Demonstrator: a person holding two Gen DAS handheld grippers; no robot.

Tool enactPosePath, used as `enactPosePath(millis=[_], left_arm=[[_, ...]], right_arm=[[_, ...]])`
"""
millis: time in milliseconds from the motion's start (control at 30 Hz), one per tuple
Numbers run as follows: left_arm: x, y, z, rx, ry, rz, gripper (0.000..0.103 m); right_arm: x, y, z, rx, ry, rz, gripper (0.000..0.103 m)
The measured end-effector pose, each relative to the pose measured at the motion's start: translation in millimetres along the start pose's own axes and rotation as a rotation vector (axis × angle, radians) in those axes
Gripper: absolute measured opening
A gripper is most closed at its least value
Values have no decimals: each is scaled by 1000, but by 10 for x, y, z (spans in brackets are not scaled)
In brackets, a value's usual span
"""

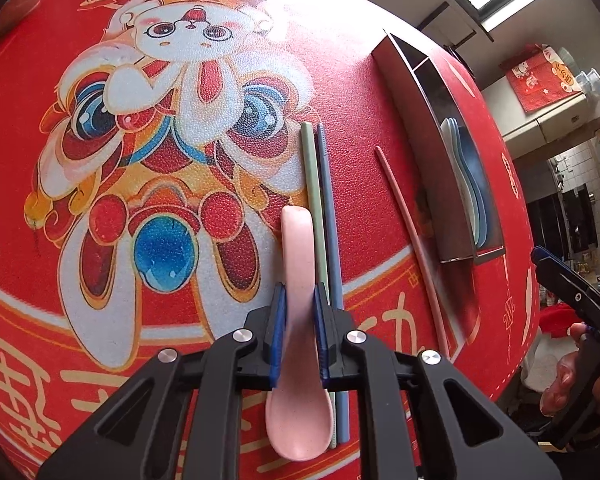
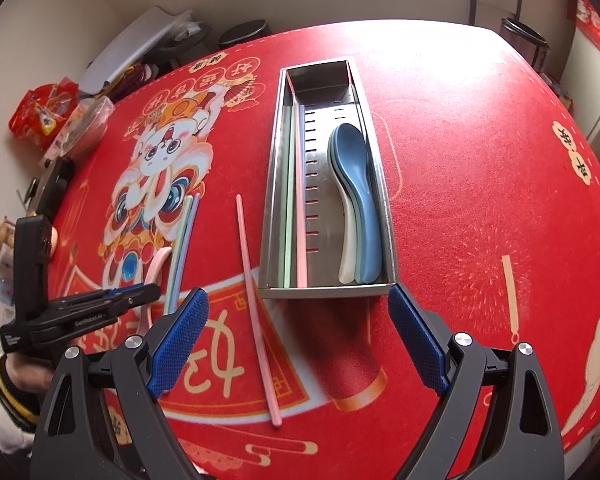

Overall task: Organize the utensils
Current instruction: 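Lower the right tool onto the pink chopstick and close while the left tool holds the pink spoon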

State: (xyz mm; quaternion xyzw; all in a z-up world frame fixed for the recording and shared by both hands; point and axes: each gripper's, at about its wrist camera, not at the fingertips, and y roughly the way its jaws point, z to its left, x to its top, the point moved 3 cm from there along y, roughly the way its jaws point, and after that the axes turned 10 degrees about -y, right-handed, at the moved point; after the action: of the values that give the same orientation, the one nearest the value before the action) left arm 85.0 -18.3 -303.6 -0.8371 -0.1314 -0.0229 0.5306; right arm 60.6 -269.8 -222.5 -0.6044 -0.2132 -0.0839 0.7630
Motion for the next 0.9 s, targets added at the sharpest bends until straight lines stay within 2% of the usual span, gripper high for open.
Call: enactPosePath(millis=[167, 533, 567, 600, 700, 900], left_arm=[[19, -96, 150, 43, -30, -35, 13], [-110, -329, 542, 104, -66, -80, 13], [-125, -339, 556, 106, -65, -81, 13], [-137, -346, 566, 107, -63, -81, 13], [-171, -353, 584, 107, -57, -81, 13], [-184, -352, 592, 108, -48, -89, 13]], right_arm=[[7, 55, 31, 7, 17, 23, 88], [-40, 219, 414, 47, -133, 85, 87], [-56, 231, 432, 49, -140, 92, 84], [-74, 251, 447, 51, -146, 105, 71], [-143, 312, 455, 50, -150, 140, 66], [-261, 462, 471, 70, -133, 204, 37]])
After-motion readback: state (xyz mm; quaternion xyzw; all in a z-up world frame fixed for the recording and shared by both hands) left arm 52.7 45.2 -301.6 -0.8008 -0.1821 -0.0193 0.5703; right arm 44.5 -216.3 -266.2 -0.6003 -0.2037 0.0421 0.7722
